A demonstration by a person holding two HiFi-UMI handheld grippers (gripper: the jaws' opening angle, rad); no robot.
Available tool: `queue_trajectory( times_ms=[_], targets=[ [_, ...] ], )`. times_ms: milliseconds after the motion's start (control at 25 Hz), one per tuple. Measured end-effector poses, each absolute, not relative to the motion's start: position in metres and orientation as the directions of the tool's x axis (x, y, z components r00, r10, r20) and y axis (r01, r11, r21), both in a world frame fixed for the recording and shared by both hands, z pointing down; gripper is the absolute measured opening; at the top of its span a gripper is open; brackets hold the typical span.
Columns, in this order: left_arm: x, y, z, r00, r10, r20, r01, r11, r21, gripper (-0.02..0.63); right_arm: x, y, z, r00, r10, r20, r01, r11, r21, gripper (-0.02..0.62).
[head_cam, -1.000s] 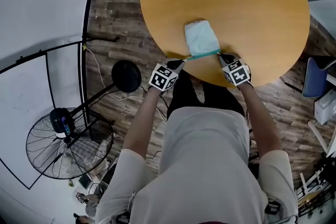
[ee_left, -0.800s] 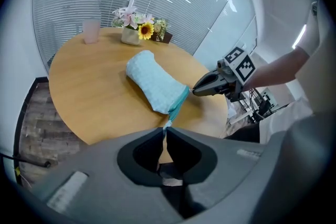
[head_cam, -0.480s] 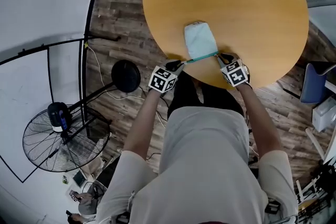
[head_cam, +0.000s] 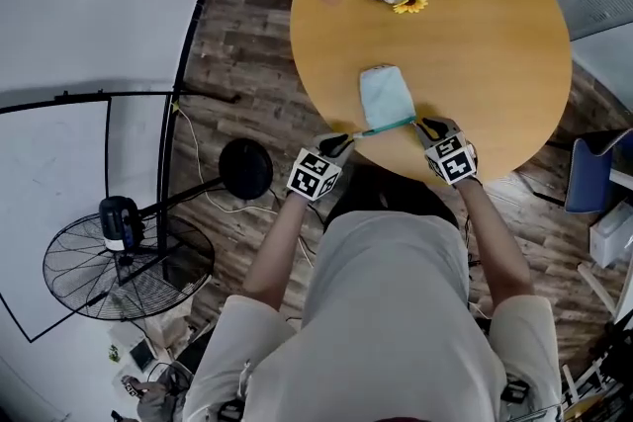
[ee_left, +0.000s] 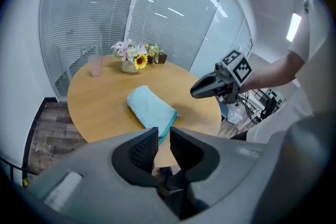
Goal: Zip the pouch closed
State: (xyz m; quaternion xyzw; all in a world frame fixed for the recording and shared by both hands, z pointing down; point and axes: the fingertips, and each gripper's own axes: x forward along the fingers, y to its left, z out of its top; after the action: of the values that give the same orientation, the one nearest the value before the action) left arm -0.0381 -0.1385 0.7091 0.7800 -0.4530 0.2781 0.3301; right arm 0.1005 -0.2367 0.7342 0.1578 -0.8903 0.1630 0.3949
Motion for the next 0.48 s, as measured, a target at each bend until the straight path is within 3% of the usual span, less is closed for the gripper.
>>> queue_trajectory(
  times_ms=[200, 480],
  targets=[
    [-0.047, -0.127, 0.666, 0.415, -0.588, 0.694, -0.903, -0.357, 0.237, 0.063, 0.090, -0.219, 0.678, -0.675, -0.213, 0.706, -0.404, 0.908, -0.112, 0.063],
    [-0.051, -0.101, 0.610, 0.437, -0.655, 0.617, -0.892, -0.401, 0.207, 0.063, 0.096, -0.185, 0.617, -0.656, -0.345, 0.671, -0.501, 0.864, -0.046, 0.063]
  ],
)
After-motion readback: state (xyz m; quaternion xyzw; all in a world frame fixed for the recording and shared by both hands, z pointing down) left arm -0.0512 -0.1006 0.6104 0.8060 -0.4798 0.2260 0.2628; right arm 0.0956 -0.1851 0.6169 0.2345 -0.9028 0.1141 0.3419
